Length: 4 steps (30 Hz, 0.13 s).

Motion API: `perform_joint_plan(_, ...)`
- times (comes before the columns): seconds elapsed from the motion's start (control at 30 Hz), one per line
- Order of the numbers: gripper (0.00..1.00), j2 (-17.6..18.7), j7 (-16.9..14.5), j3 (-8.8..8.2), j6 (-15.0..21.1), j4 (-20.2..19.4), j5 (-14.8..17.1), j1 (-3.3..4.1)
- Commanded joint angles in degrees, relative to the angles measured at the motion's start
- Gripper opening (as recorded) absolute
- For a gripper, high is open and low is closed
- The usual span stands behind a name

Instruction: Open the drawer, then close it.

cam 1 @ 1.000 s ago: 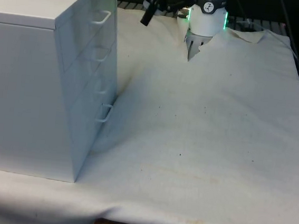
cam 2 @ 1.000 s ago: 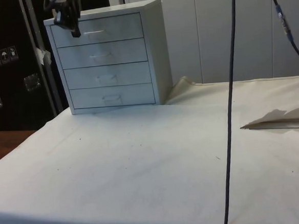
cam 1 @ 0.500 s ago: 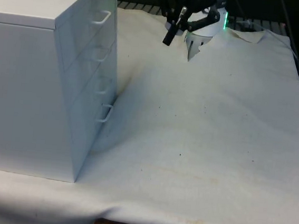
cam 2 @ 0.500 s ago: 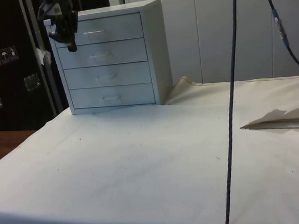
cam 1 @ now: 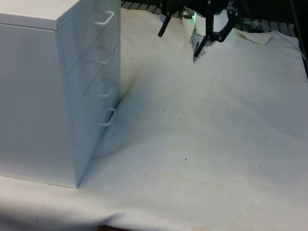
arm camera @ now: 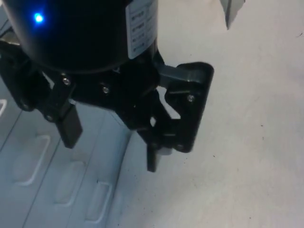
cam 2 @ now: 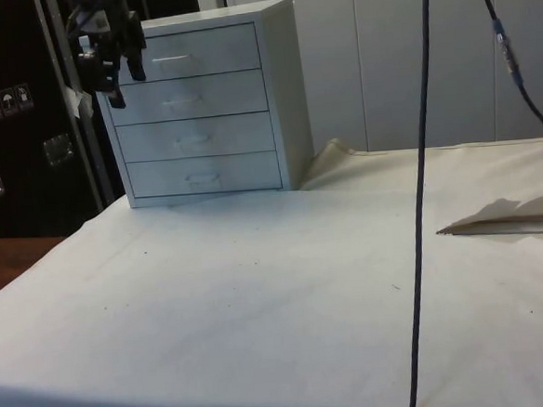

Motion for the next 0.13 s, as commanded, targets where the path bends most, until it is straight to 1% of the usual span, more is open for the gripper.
perform_joint_plan(0.0,0.83,-0.1,-0.1,0.11,0.5,-0.2,0.3,-0.17)
perform_joint_plan(0.1,0.98,-0.1,-0.1,0.06,0.3,-0.1,0.2,-0.11)
